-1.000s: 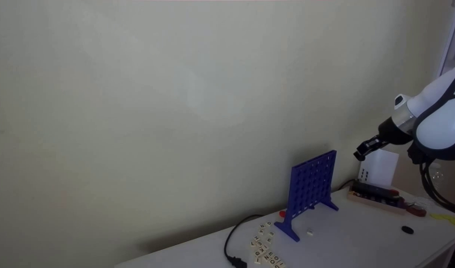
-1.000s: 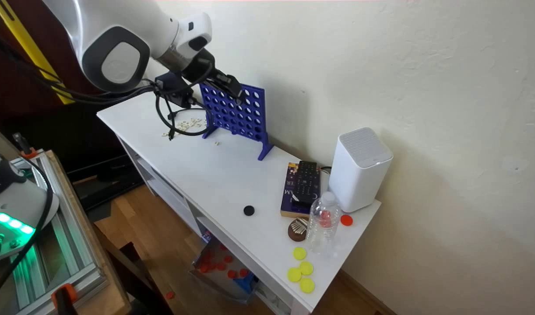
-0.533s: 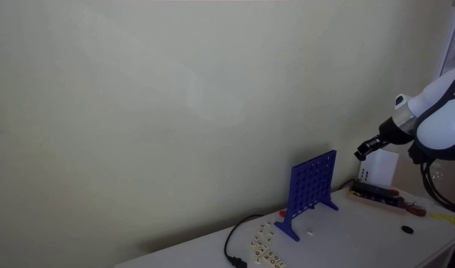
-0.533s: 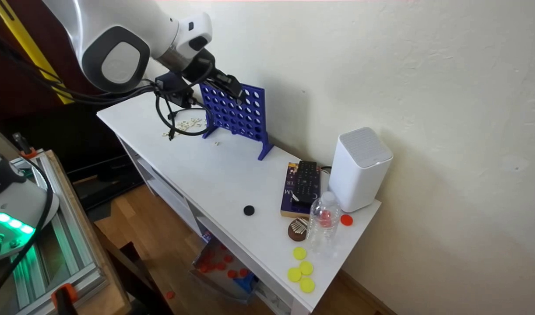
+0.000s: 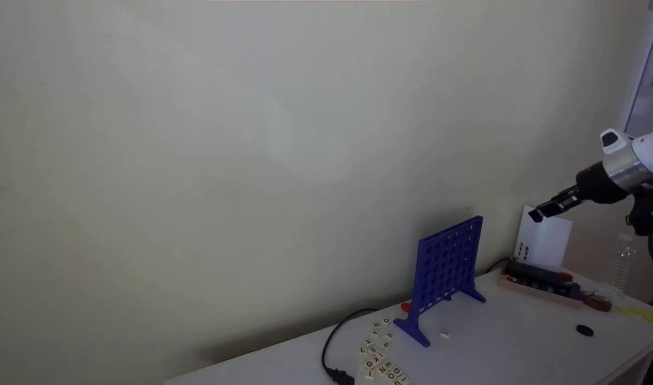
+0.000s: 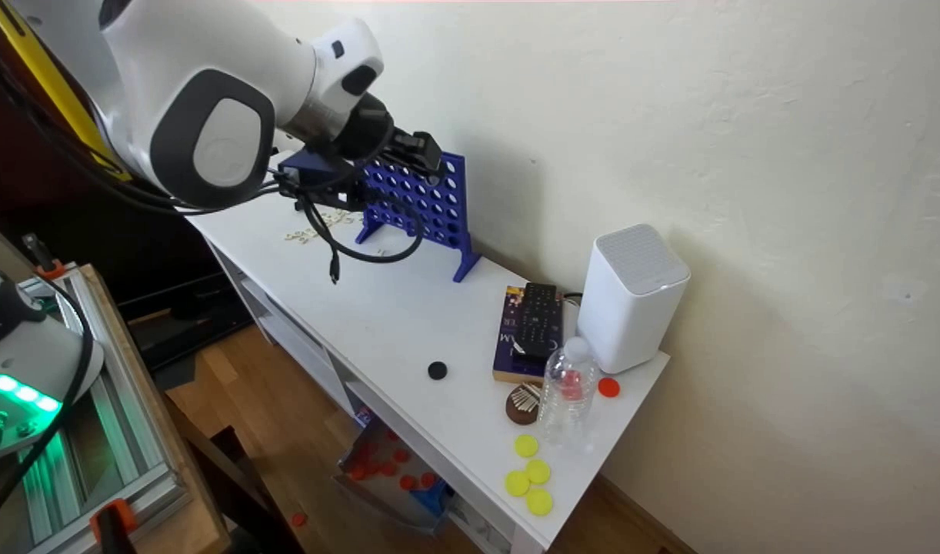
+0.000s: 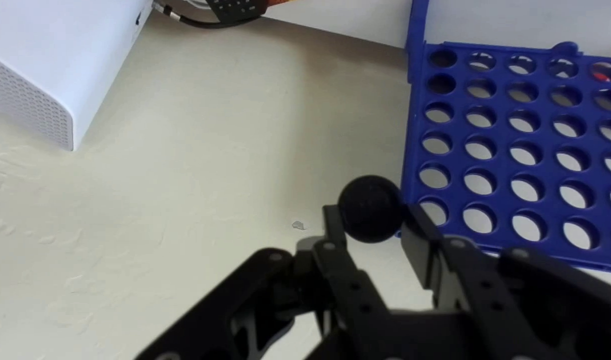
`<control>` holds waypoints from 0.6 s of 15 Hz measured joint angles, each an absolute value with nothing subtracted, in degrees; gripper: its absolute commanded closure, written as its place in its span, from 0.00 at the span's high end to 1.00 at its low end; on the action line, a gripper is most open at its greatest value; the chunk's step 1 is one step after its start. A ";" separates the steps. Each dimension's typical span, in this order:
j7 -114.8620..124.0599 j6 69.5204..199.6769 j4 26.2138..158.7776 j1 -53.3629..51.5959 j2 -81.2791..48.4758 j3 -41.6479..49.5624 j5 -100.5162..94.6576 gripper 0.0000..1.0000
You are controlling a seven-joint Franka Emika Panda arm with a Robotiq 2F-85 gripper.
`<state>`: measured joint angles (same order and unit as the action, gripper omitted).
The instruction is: Put the black circle into the blue object
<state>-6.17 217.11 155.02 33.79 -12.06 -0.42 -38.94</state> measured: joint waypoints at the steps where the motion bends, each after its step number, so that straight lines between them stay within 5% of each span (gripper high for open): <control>1: -4.87 218.26 154.17 35.51 -12.86 -0.37 -42.65 0.10; 9: 7.52 223.12 147.56 40.28 -18.01 -1.67 -56.64 0.10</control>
<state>7.52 223.12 147.56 40.28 -18.01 -1.67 -56.64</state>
